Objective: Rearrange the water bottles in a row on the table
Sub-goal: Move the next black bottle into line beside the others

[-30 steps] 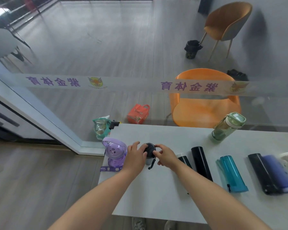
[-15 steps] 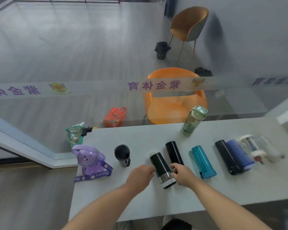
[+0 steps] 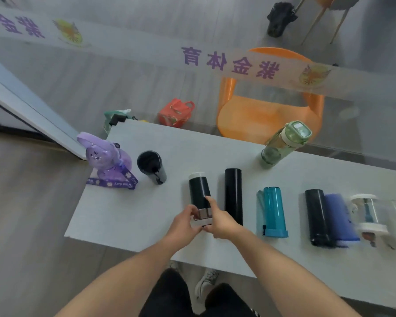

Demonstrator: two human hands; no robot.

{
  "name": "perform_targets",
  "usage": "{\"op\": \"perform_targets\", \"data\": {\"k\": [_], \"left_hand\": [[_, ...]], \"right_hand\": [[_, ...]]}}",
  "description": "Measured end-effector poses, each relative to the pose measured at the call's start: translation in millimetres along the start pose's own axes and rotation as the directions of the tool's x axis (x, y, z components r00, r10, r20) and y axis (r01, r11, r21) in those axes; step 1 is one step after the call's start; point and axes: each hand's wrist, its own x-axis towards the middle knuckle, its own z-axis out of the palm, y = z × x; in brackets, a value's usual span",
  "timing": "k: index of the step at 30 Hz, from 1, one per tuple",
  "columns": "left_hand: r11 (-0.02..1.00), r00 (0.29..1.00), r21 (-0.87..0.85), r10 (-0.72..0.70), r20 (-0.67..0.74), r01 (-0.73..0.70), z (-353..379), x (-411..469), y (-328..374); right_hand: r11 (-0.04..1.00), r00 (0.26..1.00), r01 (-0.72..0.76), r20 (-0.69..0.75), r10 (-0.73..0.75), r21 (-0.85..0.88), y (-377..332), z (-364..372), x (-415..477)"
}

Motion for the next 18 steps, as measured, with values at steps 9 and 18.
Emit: {"op": "perform_targets", "data": {"k": [9,18], "left_hand": [[0.996,0.997,-0.047,0.068,-0.047,-0.070,-67,-19,33],[0.983,0.977,-0.045,0.169,-0.129,-0.176,-110,-8,66]], "right_hand": [[0.951,0.994,-0.058,0.108,0.026,0.303,-33,-49,-30],[0.878,0.999,-0.017,0.043,-0.004,0.479,-65,-78,-29]]}}
